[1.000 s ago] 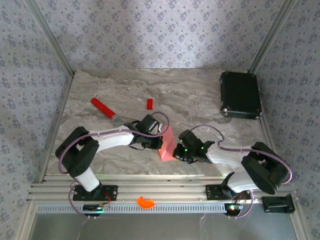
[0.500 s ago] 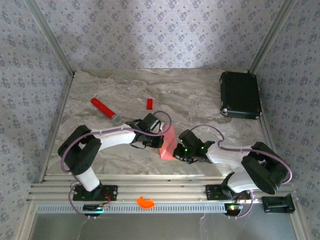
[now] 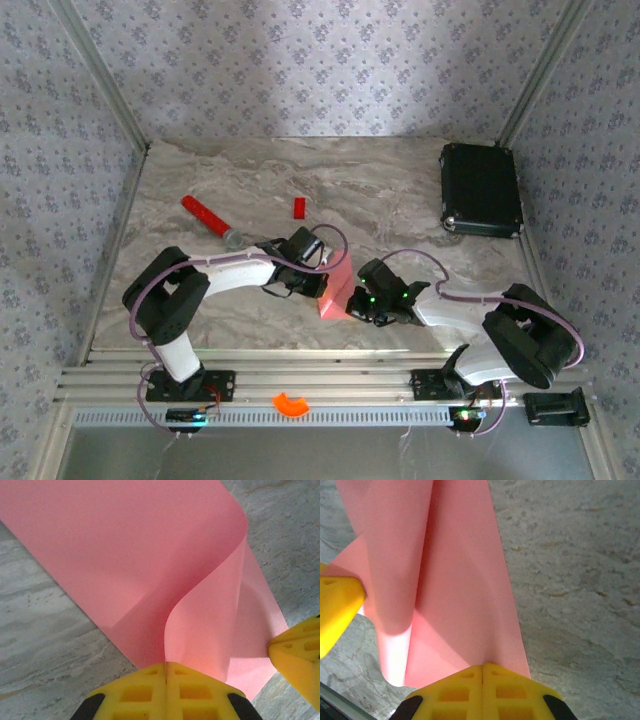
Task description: Fold a paper plane with a square sheet of paper (pick it up from the middle)
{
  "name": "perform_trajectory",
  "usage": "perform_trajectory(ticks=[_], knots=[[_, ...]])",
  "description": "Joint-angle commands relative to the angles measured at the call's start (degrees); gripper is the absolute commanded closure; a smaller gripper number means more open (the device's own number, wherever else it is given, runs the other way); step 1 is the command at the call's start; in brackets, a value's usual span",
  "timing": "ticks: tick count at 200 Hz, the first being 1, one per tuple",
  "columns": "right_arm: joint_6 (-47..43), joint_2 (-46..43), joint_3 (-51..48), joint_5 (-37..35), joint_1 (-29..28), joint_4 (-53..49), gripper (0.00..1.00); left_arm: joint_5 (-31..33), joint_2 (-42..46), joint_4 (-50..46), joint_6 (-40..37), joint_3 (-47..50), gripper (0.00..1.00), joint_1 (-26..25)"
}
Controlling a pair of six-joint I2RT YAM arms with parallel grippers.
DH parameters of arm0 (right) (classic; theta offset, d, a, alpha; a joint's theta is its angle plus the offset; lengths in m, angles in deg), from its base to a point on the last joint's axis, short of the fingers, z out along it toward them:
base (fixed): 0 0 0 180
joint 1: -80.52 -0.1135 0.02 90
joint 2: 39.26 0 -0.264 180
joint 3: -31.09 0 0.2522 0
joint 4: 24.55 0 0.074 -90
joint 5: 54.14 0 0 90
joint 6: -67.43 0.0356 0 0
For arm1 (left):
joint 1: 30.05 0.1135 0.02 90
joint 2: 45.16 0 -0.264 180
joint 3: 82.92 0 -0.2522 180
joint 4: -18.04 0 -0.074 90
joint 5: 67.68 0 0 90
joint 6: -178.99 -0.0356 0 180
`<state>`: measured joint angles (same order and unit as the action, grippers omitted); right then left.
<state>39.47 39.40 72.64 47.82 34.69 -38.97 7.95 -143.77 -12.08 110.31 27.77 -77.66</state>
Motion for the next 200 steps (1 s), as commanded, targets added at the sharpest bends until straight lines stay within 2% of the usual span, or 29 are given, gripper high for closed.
perform_trajectory(ticks=[1,51,92,130,157,200], knots=[[-1.1,1.3,-0.5,-0.3,0.4,-3.0,0.96,-2.1,-1.1,0.8,-2.7,-2.0,1.0,0.3],[-1.5,-0.6,0.8,0.1,0.8,-3.0,0.94,-5.3,-2.5,1.6,-1.7,-0.7,1.0,0.3],[-0.1,-3.5,1.3,0.1,0.6,0.0,0.92,-5.0,-2.5,1.5,3.7,1.4,1.0,0.0],[2.2,-1.0,1.3,0.3,-0.7,4.3,0.92,-5.2,-1.8,3.7,9.4,3.0,1.0,-0.8],[2.9,0.4,0.3,-0.7,-0.6,2.9,0.92,-5.2,-1.3,5.3,12.7,3.7,1.0,-1.3],[2.8,0.1,-3.5,-1.0,1.0,0.7,0.94,-4.7,-0.3,5.1,13.3,2.7,1.0,-1.7]])
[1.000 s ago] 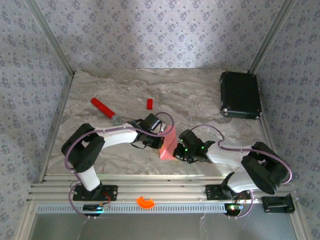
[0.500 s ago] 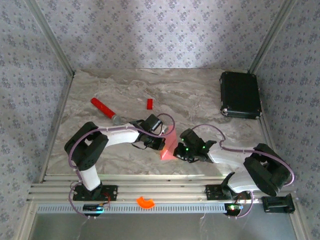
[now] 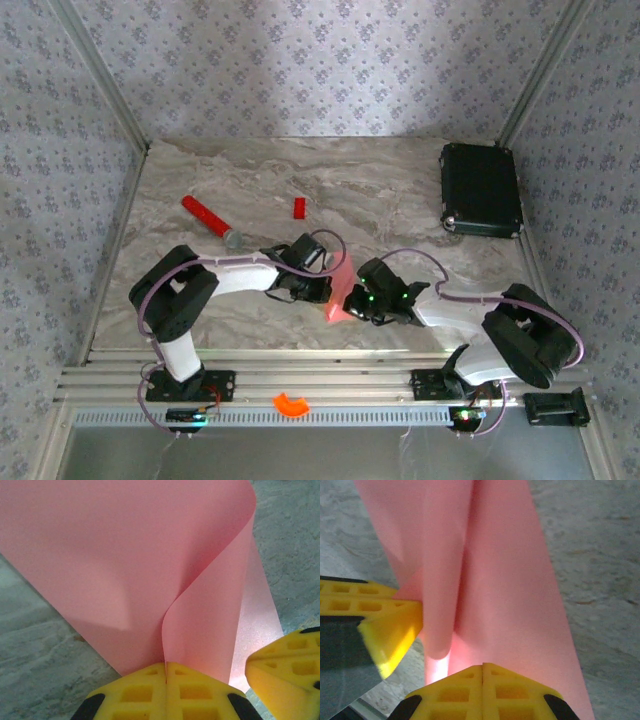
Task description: Fold a paper plane with a square sheet of paper (pick it up from the middle)
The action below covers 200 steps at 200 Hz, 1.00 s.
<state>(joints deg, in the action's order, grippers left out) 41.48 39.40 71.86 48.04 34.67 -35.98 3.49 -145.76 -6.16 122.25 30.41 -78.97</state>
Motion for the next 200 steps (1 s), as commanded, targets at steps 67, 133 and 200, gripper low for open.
perform_trajectory(ticks=[67,133,200], knots=[[-0.4,-3.2,-5.7,-1.4,3.4,-4.0,0.96,2.8,0.3,-7.3,-9.7,-6.3,1.0,-0.4],[-0.9,-2.1,-5.8,-0.9,3.6,-3.3,0.96,2.0,-1.6,-6.9,-14.5,-7.8,1.0,-0.4],[-1.3,-1.9,-5.4,-0.6,3.8,-3.7,0.96,1.2,-3.8,-7.2,-17.3,-9.7,1.0,-0.4]])
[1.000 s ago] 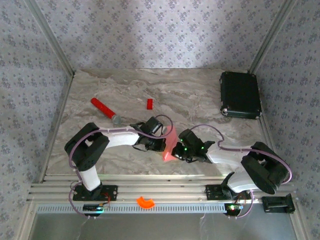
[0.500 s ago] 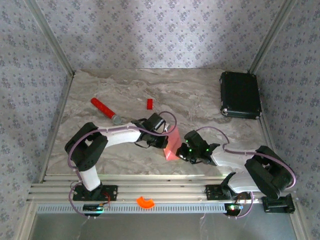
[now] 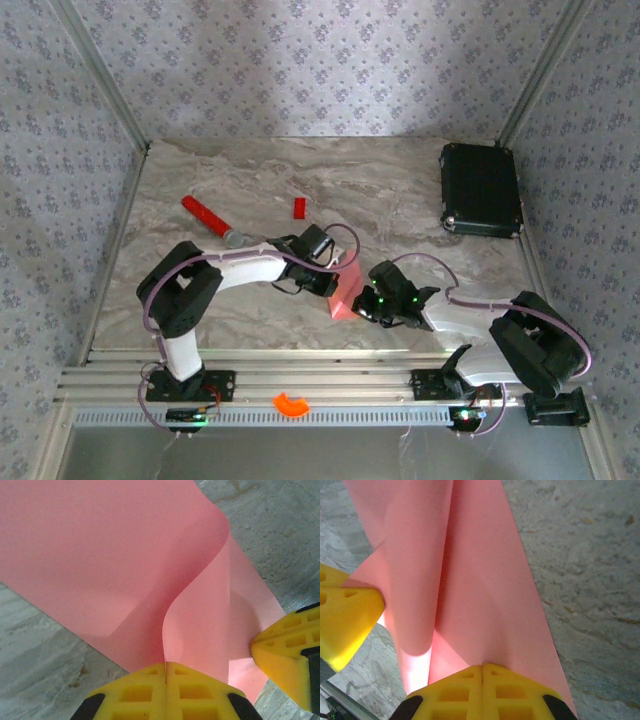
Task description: Fold a paper plane with a square sheet of paper (pick it up from the middle)
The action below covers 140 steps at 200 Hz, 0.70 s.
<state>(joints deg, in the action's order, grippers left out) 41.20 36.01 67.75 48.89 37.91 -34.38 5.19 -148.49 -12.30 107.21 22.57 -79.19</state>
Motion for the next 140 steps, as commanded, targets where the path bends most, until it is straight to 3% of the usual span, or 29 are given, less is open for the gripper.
perform_trajectory(ticks=[1,140], knots=[[-1.0,1.5,-1.3,-1.4,0.5,-5.3,0.96,-0.5,-1.0,-1.0,-2.3,-1.8,1.0,-0.2],[-1.2,3.3,-0.8,-0.1,0.6,-4.5,0.96,-1.1,-3.7,-0.1,-2.9,-1.8,1.0,-0.2]])
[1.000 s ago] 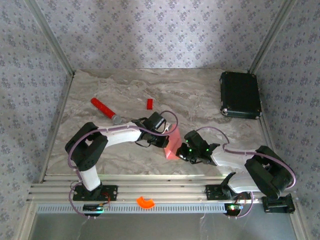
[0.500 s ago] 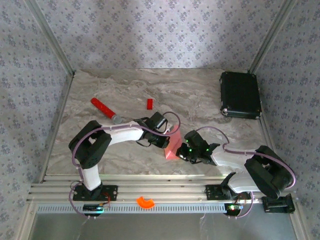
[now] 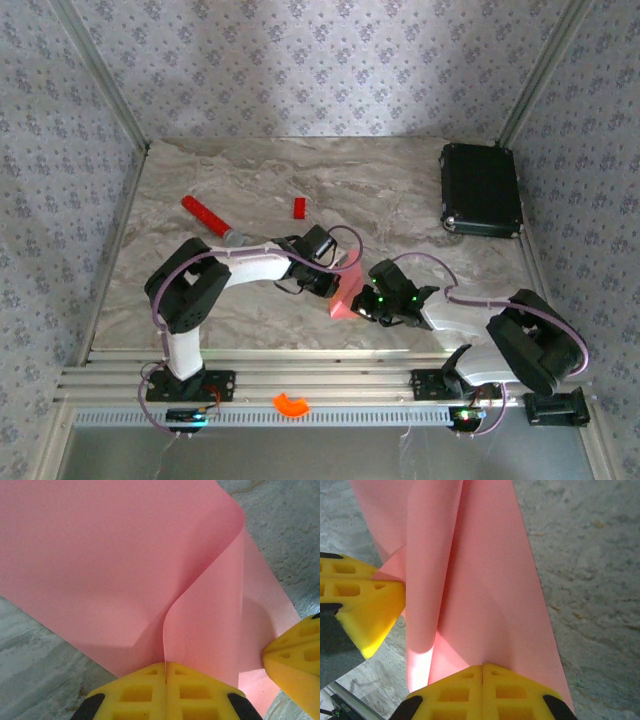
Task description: Fold a paper plane with a square sheet of paper (pick it up from the middle)
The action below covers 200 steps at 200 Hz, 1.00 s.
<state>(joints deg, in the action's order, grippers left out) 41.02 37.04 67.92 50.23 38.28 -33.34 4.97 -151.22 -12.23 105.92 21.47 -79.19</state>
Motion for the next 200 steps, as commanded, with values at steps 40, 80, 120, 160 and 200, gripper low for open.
perform_trajectory(ticks=[40,80,120,160,200], knots=[[-1.6,1.8,0.1,-1.1,0.3,-5.8,0.96,-1.6,-1.4,-0.2,-1.6,-0.4,1.0,-0.3],[-2.7,2.0,2.0,-1.7,0.7,-9.0,0.96,-1.3,0.4,-0.1,-1.0,-1.1,1.0,-0.2],[-1.5,2.3,-0.8,-1.5,1.0,-7.1,0.97,-1.0,2.0,-0.1,-1.4,-2.1,1.0,-0.3],[-1.4,2.2,-1.2,-1.5,1.0,-6.5,0.97,-1.5,0.4,-0.1,-1.7,-2.8,1.0,-0.3],[-1.4,2.4,-1.1,-1.4,1.0,-6.5,0.97,-1.3,-1.0,-0.6,-1.7,-3.2,1.0,-0.4]])
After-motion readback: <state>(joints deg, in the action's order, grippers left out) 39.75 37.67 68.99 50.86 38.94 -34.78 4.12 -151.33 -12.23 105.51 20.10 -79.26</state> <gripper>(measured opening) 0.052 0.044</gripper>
